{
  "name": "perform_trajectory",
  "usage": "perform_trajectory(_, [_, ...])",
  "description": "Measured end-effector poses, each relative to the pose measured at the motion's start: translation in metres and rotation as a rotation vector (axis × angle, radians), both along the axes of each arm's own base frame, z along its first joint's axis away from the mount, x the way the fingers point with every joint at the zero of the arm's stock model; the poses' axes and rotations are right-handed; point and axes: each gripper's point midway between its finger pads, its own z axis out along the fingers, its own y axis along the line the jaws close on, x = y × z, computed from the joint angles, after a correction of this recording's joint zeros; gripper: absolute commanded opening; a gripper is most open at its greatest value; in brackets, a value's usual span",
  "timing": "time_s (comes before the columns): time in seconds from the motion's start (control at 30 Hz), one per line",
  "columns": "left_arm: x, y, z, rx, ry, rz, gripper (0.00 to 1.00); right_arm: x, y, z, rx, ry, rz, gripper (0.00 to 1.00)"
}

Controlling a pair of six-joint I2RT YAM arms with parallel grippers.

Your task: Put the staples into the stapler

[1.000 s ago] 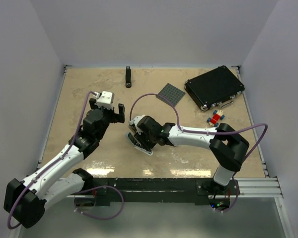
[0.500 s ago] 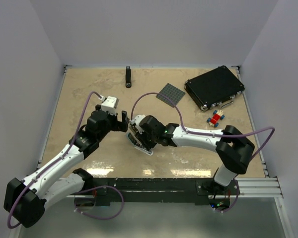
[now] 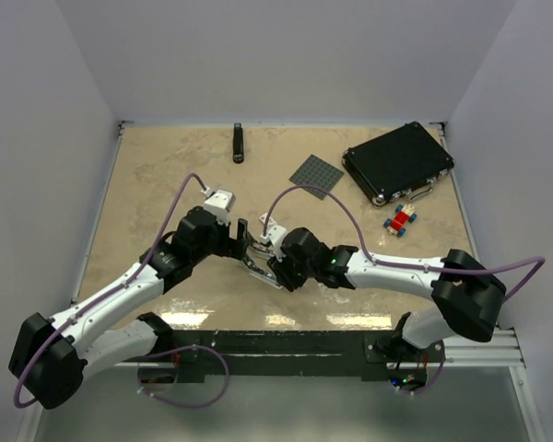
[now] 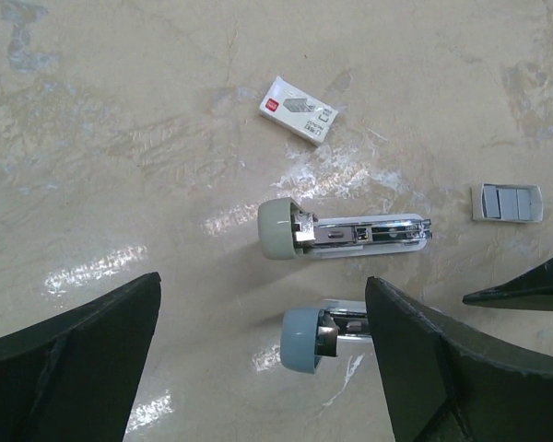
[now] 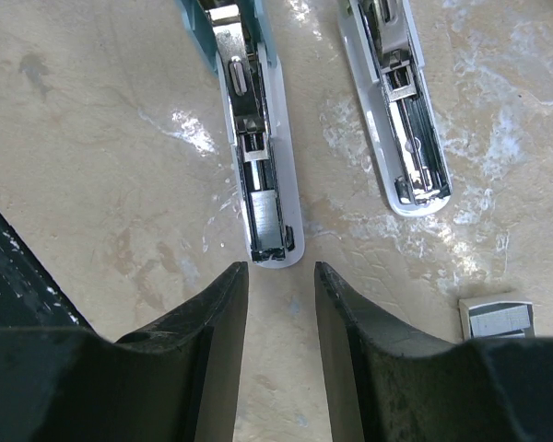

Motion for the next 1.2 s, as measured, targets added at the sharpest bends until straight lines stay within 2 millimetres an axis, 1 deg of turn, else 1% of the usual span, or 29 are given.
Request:
perform_trajectory(0.13, [-0.003, -0.003, -0.005, 0.001, 0.025, -0.005, 0.95, 0.001, 0.001, -0.004, -0.004, 0.005, -0.001, 0.39])
perform_trajectory(0.3, [-0.008, -0.003, -0.014, 0.013, 0.060, -0.008, 0.94, -0.001, 0.000, -0.017, -0.035, 0.029, -0.002, 0.39])
perform_trajectory(0.43, [-0.010, -0.003, -0.015, 0.006, 0.073, -0.001, 0.91, -0.003, -0.001, -0.026, -0.056, 0.050, 0.004, 0.39])
perform_trajectory(0.6, [-0.011, -0.004, -0.016, -0.001, 0.081, -0.002, 0.88, -0.002, 0.006, -0.024, -0.042, 0.056, 0.015, 0.37])
perform_trajectory(0.63, [-0.012, -0.005, -0.016, -0.002, 0.083, -0.004, 0.88, -0.001, 0.008, -0.022, -0.036, 0.053, 0.017, 0.36])
perform_trajectory(0.67, [-0.012, -0.005, -0.016, -0.002, 0.085, -0.004, 0.86, 0.000, 0.010, -0.020, -0.030, 0.049, 0.018, 0.32])
perform_trajectory(0.7, [-0.013, -0.005, -0.017, 0.000, 0.088, -0.004, 0.86, 0.001, 0.012, -0.019, -0.024, 0.045, 0.019, 0.30])
perform_trajectory(0.77, [-0.014, -0.004, -0.018, 0.001, 0.095, -0.001, 0.84, 0.003, 0.017, -0.017, -0.010, 0.039, 0.027, 0.24])
perform_trajectory(0.87, [-0.015, -0.002, -0.020, 0.001, 0.105, 0.009, 0.82, 0.004, 0.024, -0.018, 0.002, 0.042, 0.041, 0.15])
perform_trajectory(0.93, [-0.016, 0.000, -0.021, 0.002, 0.110, 0.020, 0.80, 0.005, 0.027, -0.017, 0.008, 0.039, 0.046, 0.12])
perform_trajectory(1.13, [-0.019, 0.007, -0.027, 0.006, 0.110, 0.049, 0.77, 0.006, 0.032, -0.017, 0.018, 0.031, 0.068, 0.08])
perform_trajectory(1.2, [-0.020, 0.008, -0.030, 0.007, 0.109, 0.050, 0.75, 0.007, 0.035, -0.017, 0.022, 0.029, 0.077, 0.08])
